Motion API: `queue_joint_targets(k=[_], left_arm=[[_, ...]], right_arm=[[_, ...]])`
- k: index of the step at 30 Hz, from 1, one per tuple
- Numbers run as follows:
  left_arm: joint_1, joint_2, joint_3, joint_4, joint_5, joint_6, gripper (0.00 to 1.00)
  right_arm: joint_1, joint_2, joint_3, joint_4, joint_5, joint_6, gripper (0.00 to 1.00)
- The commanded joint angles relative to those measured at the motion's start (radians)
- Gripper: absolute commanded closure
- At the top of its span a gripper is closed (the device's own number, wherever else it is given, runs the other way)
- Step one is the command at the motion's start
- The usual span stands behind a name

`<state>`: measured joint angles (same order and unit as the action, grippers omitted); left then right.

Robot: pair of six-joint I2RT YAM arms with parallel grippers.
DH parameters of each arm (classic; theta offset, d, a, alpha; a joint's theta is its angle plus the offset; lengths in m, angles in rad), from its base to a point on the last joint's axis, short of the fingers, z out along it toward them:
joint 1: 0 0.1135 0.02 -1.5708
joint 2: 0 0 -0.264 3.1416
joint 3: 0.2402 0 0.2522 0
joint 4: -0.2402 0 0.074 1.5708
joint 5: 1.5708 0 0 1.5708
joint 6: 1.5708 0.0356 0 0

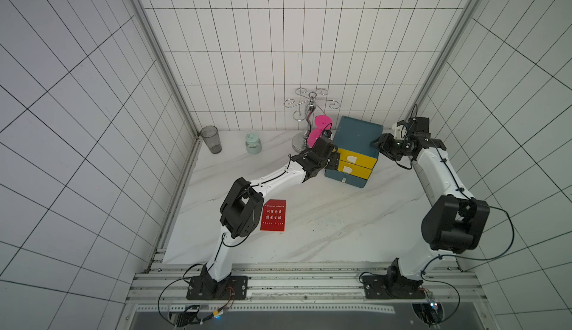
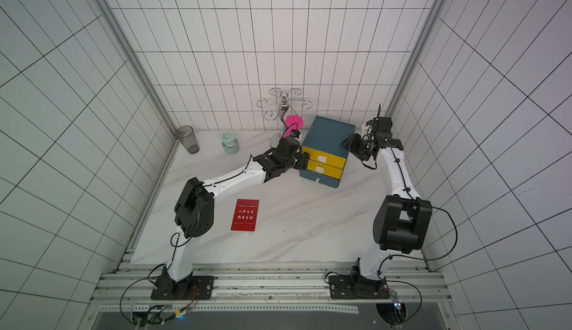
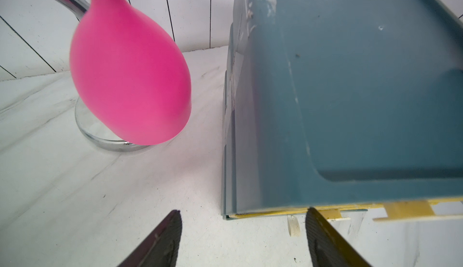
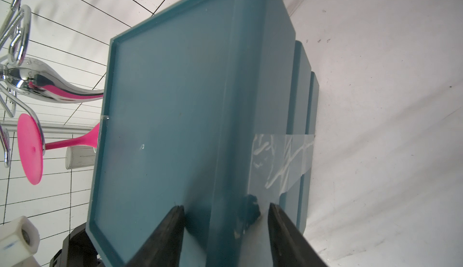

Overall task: Take the postcards out of the drawer
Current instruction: Close the drawer in the storage box, then open the drawer in the storage box.

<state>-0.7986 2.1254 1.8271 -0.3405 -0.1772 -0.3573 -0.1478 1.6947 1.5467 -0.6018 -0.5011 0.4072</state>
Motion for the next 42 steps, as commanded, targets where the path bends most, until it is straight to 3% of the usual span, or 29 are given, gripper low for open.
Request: queue_joint_targets(k=[1,5,10,17,21,24,28,42], left_arm=[[0.006,-0.06,-0.044,0.015,-0.007,-0.05,0.23],[0.011,-0.201,-0.206,0.058,0.068,-0.148,0.23],[0.053,-0.298,-0.469,0.338,0.357,-0.471,0.23],[0.059,-0.127,-0.569,0.797,0.605,-0.905,0.23],[0.048,0.007,-0.599,1.13,0.602,-1.153,0.23],[0.037,0.053,-0.586,1.186,0.567,-1.183,0.23],[0.022,0.061,-0.562,1.147,0.513,-1.122,0.23],[0.008,0.114,-0.467,0.999,0.451,-1.097,0.24]], right_arm=[[0.014,0.037,-0.018,-0.069,0.012,-0.004,0.44],[0.007,0.044,-0.013,-0.067,0.013,-0.005,0.44],[-0.005,0.056,-0.008,-0.053,-0.005,0.01,0.44],[-0.005,0.061,-0.005,-0.048,-0.027,0.021,0.44],[-0.007,0.054,-0.011,-0.044,-0.029,0.022,0.44],[-0.006,0.051,-0.016,-0.043,-0.034,0.025,0.44],[-0.008,0.049,-0.019,-0.041,-0.04,0.027,0.44],[-0.008,0.051,-0.025,-0.041,-0.042,0.027,0.45]])
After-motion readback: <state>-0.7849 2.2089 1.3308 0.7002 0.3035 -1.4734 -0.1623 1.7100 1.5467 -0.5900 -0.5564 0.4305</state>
